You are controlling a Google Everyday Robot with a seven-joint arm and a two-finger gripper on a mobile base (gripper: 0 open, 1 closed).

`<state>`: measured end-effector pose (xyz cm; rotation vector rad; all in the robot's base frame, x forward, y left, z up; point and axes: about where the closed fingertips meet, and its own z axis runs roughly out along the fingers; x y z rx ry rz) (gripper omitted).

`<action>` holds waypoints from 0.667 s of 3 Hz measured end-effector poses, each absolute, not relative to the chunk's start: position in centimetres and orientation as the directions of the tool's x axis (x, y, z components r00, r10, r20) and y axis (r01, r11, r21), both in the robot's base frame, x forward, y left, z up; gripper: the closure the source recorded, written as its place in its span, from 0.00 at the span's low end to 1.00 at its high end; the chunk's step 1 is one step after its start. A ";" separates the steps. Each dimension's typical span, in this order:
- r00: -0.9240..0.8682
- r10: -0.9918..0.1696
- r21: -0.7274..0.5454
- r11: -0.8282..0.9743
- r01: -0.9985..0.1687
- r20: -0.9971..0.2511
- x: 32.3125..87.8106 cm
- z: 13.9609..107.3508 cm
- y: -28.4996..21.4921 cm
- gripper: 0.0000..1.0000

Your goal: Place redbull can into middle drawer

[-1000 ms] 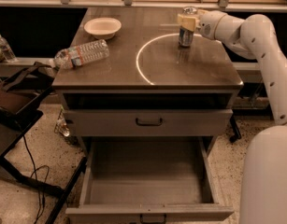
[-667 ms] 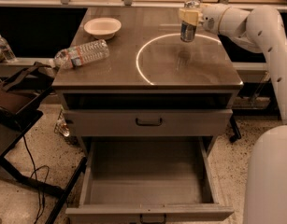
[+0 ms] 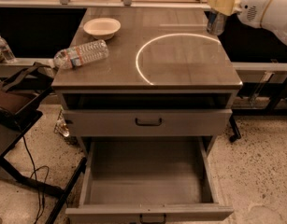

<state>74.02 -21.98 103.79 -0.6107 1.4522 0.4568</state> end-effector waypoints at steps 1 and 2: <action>0.122 -0.082 -0.139 0.781 -0.609 -0.989 67.2 106.4 -21.7 1.00; -0.010 -0.155 -0.114 0.768 -0.630 -0.988 58.6 99.1 -25.3 1.00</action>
Offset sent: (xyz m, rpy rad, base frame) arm -0.2539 -0.0927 -0.1157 -0.1774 0.2146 -0.0085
